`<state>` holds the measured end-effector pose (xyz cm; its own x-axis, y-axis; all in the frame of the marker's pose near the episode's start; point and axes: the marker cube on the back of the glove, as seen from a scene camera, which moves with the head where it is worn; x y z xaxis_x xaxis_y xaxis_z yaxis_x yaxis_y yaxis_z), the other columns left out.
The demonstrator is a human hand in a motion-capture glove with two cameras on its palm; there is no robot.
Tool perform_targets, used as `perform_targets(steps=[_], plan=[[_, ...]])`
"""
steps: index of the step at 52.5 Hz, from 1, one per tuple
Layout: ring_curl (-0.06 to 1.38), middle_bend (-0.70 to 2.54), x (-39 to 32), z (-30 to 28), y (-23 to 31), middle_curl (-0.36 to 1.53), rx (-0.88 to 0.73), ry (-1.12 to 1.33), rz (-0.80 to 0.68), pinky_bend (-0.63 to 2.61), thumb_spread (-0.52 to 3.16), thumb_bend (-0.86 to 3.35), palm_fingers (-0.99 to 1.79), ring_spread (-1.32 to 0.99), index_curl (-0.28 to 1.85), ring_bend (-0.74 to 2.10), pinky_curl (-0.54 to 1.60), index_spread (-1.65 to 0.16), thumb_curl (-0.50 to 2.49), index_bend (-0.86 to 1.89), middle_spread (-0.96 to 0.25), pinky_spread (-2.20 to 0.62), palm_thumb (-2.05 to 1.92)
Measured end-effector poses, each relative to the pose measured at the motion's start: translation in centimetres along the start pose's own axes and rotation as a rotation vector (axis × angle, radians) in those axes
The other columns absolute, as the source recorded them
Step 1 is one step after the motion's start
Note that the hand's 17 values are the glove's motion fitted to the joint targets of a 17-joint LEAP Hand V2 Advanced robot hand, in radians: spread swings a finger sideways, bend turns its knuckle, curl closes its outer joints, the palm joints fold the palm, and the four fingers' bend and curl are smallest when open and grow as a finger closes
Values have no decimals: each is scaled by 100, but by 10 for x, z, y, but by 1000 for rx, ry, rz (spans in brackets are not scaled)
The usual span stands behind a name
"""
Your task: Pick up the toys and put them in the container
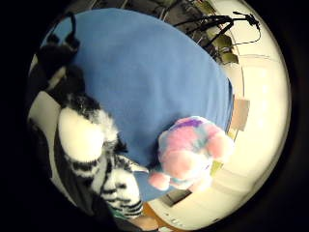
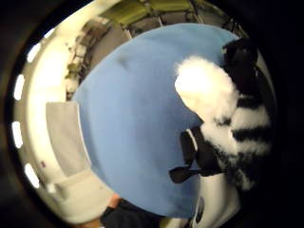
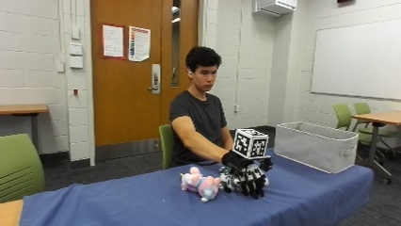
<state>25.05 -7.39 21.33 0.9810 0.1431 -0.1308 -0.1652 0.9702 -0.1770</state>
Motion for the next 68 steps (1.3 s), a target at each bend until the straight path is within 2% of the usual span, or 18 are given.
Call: perform_targets(steps=[6,14,21,26,43,56,63,68], plan=[[28,30,-3,-7,4,34,43,131,-18,85,123,16,82,-34,56,65,32,-36,35,73,-26,-26,40],[37,54,2,-5,8,44,-18,96,-3,81,106,20,114,-43,57,86,32,-34,47,50,-35,-39,57],[43,70,9,-4,13,52,-91,23,20,76,92,20,122,-44,62,98,33,-34,56,49,-38,-44,62],[45,78,8,-22,16,56,-74,-34,30,77,84,19,123,-43,68,102,34,-34,61,53,-38,-46,62],[50,88,-25,-171,24,64,96,-70,-21,83,71,17,117,-43,86,109,37,-33,77,60,-38,-47,60],[51,90,-132,-284,46,67,251,-61,-182,85,67,17,114,-43,97,111,38,-33,88,59,-37,-47,58],[51,90,-255,-337,76,68,324,-37,-340,85,66,17,113,-42,102,111,38,-33,94,57,-37,-47,57],[51,90,-344,-357,100,69,334,-93,-536,85,65,17,113,-42,105,111,39,-34,98,56,-37,-47,56]])
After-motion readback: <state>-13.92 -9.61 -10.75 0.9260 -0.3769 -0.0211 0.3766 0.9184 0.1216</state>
